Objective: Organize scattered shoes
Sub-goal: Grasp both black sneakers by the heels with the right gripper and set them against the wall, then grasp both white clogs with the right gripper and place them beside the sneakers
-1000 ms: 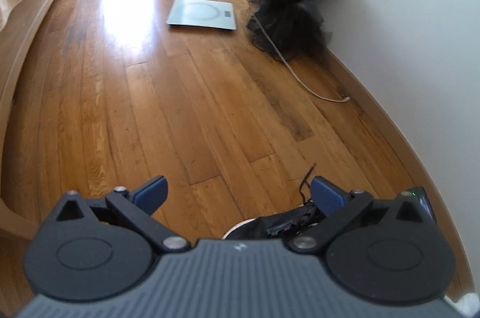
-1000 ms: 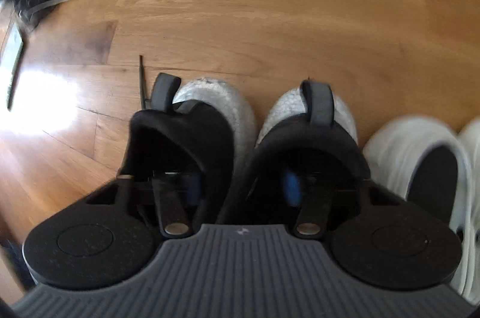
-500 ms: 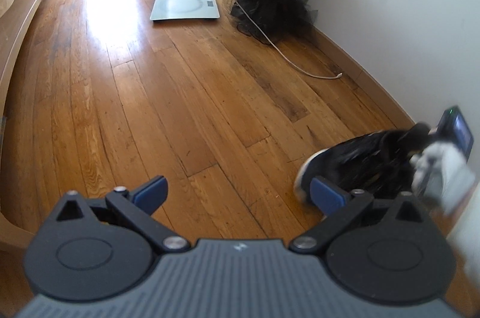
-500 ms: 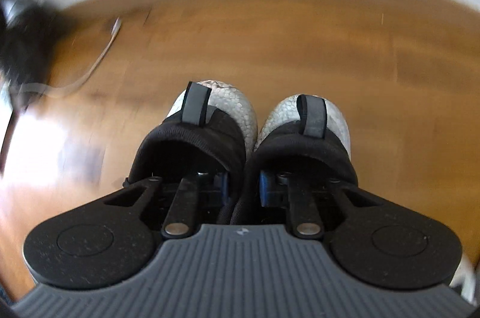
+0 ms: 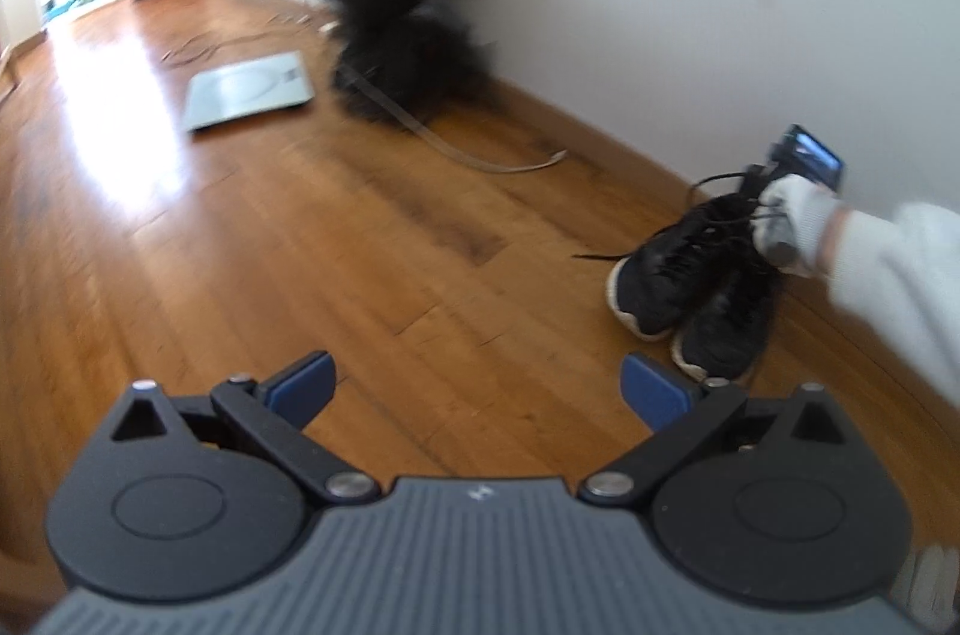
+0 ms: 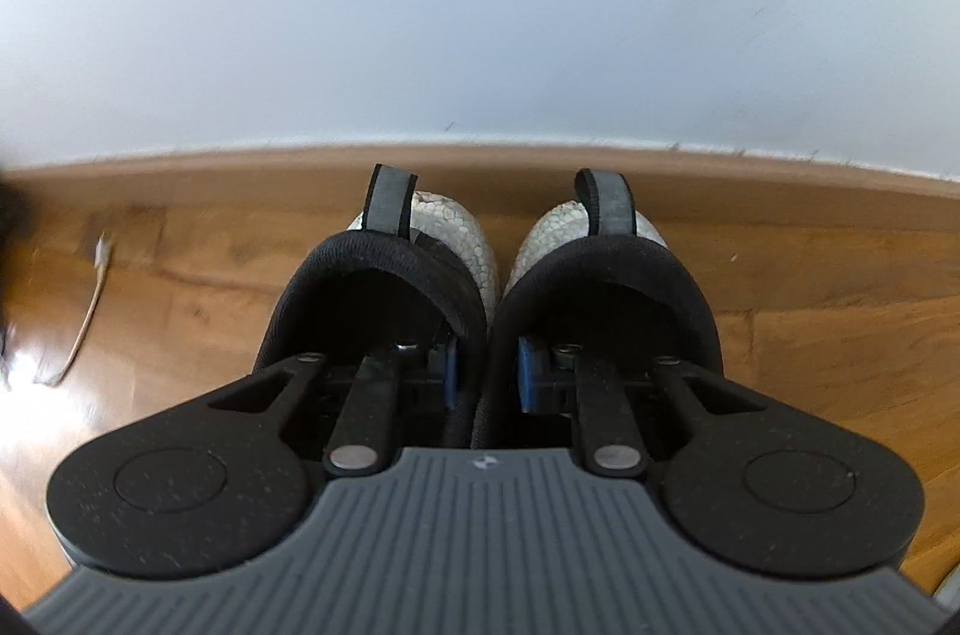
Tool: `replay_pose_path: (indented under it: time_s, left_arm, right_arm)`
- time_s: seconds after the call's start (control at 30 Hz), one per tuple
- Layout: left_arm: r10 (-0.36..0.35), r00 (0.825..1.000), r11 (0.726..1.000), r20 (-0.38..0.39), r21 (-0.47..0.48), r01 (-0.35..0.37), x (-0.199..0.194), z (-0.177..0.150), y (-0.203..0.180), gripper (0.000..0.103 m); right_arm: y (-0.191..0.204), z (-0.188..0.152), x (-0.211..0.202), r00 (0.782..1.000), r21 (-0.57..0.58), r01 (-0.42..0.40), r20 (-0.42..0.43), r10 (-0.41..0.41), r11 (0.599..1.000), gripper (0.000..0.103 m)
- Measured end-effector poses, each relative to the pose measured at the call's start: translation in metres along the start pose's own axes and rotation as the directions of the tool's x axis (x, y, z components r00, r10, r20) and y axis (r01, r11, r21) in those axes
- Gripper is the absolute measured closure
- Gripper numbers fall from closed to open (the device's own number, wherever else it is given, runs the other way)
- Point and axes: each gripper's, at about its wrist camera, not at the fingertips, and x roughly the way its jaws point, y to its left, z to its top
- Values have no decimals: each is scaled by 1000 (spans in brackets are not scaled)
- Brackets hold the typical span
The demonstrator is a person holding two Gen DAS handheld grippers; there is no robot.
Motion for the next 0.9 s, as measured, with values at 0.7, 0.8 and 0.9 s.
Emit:
replay_pose_path:
  time_s: [0.7,0.8,0.9]
  left_arm:
    - [-186,981,981,50,57,183,-10,3,-32,1]
    - [-210,977,976,45,64,207,-14,0,-36,1]
    - [-223,974,972,35,82,220,-15,-4,-41,0]
  right_arm:
    - [-153,-210,-200,910,-99,-268,-353,219,958,46]
    - [-181,-252,-183,904,-46,-198,-394,164,979,46]
    - [-200,-281,-169,906,-12,-151,-402,134,988,46]
